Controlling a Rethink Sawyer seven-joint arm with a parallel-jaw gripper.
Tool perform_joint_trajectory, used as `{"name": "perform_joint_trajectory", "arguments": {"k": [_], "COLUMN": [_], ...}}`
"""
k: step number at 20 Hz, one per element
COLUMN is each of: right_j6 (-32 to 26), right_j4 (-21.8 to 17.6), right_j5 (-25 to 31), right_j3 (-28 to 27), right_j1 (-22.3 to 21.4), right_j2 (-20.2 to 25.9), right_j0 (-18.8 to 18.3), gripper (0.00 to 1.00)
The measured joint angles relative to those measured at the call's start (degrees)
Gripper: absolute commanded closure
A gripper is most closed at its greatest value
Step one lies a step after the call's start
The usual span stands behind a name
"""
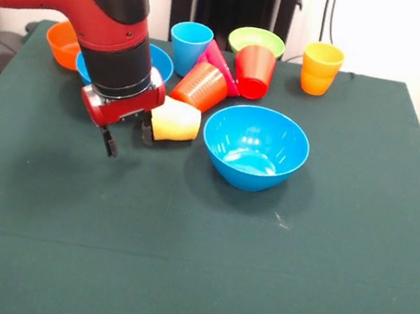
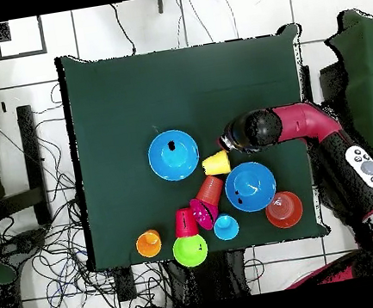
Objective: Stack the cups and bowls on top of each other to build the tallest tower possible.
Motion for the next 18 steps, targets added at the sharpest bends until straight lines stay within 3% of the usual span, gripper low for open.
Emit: {"name": "perform_joint_trajectory", "arguments": {"k": [9,18], "right_j6": [0.0,0.0], "right_j4": [2.59,2.7], "right_j5": [0.06,0.05], "right_j3": [0.03,0.04], "right_j1": [-1.08,-1.58], "right_j2": [-0.02,-0.55], "right_j0": [-1.03,0.43], "gripper": [0.0,0.0]}}
